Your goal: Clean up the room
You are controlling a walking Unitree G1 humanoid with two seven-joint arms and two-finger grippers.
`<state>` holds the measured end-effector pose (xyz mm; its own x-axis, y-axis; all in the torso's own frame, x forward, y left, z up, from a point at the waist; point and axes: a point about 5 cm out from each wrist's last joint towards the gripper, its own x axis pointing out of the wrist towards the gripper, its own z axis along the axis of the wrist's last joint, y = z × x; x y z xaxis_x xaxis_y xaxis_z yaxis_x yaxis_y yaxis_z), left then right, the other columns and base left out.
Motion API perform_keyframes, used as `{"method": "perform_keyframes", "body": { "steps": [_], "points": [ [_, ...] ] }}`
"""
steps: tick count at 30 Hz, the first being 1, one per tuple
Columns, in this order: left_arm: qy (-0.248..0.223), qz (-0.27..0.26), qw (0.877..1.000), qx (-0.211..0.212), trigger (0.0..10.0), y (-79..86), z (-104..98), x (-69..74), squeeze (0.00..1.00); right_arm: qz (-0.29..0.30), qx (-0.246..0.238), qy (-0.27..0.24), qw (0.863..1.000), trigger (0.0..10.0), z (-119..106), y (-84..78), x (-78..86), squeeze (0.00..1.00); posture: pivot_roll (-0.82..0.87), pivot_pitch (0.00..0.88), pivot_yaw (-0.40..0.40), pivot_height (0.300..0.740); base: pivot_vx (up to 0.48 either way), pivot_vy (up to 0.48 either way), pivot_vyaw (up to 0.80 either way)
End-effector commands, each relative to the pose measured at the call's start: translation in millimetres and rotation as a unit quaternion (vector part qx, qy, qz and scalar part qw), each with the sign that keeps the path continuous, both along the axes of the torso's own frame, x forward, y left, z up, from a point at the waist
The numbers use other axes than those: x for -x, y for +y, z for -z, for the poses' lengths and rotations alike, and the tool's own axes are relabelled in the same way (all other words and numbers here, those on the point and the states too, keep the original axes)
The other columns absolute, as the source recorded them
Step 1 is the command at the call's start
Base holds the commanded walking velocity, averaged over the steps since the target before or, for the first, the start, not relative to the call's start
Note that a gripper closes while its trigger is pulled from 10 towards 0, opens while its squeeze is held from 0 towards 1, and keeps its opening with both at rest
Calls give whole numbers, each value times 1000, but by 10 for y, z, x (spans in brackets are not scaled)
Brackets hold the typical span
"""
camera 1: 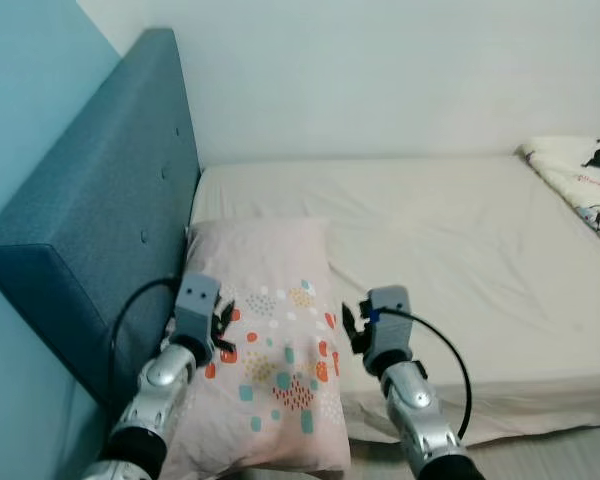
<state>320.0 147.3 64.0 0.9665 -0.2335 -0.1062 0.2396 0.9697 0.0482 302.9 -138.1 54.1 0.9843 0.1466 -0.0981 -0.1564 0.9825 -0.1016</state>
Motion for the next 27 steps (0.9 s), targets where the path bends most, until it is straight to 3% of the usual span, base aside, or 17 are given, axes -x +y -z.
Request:
{"method": "perform_keyframes", "body": {
  "steps": [1,5,16,27],
  "points": [
    [14,-15,1000,4,10000,34,51,37,0,-2,9,0,1000,10000,-2,-2,7,0,10,59,-19,740,0,0,0],
    [17,-45,999,18,10000,27,53,82,0,4,0,3,1000,10000,-10,-8,78,0,8,64,-7,735,0,0,0],
    [20,-15,999,-22,10000,-51,62,151,0,17,-11,3,1000,10000,-45,-28,136,0,14,74,2,672,0,0,0],
    [33,-24,999,-17,10000,-92,58,170,0,15,-16,19,1000,10000,-27,-23,166,0,19,78,9,667,0,0,0]
  ]
}}
